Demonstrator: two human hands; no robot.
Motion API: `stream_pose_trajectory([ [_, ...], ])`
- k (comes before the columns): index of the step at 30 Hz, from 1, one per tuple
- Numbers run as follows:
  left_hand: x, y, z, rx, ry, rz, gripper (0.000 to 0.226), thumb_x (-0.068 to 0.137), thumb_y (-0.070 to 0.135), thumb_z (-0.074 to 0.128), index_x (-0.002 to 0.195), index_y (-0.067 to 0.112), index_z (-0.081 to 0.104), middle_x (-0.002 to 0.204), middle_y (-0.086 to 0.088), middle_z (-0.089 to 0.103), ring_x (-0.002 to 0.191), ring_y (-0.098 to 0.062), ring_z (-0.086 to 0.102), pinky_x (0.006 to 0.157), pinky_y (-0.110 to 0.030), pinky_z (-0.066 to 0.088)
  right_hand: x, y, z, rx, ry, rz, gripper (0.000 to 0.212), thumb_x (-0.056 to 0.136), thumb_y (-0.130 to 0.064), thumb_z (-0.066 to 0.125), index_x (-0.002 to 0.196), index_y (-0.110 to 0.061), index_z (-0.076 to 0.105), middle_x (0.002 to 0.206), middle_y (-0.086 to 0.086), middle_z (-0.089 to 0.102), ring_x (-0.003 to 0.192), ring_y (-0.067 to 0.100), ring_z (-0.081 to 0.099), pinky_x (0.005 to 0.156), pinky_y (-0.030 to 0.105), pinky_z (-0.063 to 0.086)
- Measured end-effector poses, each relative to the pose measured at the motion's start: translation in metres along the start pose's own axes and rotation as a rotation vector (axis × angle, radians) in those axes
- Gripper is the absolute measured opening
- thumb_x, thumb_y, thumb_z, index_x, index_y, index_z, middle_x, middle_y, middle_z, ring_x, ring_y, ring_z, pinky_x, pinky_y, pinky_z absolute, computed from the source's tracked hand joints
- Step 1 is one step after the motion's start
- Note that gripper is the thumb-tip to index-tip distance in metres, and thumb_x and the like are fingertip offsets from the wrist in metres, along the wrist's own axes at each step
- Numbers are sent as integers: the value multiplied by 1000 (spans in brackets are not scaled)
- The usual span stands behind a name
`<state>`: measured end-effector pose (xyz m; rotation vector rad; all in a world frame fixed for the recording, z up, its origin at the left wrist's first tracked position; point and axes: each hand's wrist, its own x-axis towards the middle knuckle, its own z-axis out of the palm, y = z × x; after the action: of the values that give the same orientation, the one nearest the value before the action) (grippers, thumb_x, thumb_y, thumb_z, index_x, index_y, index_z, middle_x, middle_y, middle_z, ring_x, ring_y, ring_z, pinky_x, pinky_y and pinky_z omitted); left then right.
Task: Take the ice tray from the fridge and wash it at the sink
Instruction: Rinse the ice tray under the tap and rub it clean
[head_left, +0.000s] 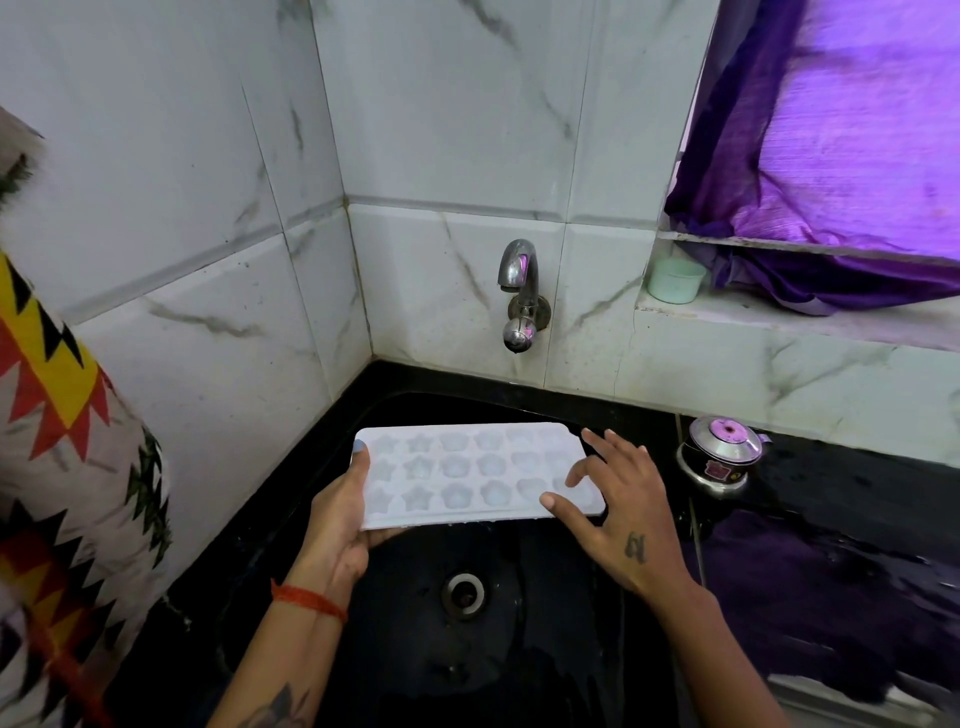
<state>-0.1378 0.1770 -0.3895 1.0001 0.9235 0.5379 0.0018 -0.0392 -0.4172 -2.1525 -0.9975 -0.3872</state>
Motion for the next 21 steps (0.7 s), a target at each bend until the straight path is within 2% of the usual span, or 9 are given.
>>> stream_pose_trajectory([
  [4, 2, -1, -3, -11, 2, -4, 38, 90, 48, 53, 93, 12, 64, 94, -12, 70, 86, -28, 67, 69, -43, 55, -4, 2, 5, -2, -37, 29, 48, 80, -70, 44, 87, -28, 65, 137, 2, 52, 137, 22, 36, 113, 53, 23],
  [10, 3, -1, -3, -12, 6, -6, 39, 89, 49, 54, 94, 12, 65, 95, -13, 70, 87, -29, 67, 71, -44, 55, -4, 2, 10, 52, -82, 69, 63, 80, -79, 30, 93, -31, 70, 141, 2, 49, 138, 21, 32, 114, 50, 20],
  [16, 1, 1, -4, -12, 13, 5, 37, 90, 48, 53, 91, 13, 64, 91, -11, 69, 82, -27, 67, 66, -41, 55, -4, 2, 10, 101, -50, 64, 42, 79, -67, 49, 86, -31, 70, 139, 2, 51, 137, 21, 34, 107, 56, 31],
  [21, 0, 0, -5, -7, 12, 10, 37, 91, 48, 52, 90, 13, 64, 88, -10, 69, 79, -26, 67, 66, -41, 55, -6, 3, 10, 33, -22, 39, 54, 79, -76, 39, 77, -29, 66, 139, 4, 51, 136, 24, 36, 111, 53, 25],
])
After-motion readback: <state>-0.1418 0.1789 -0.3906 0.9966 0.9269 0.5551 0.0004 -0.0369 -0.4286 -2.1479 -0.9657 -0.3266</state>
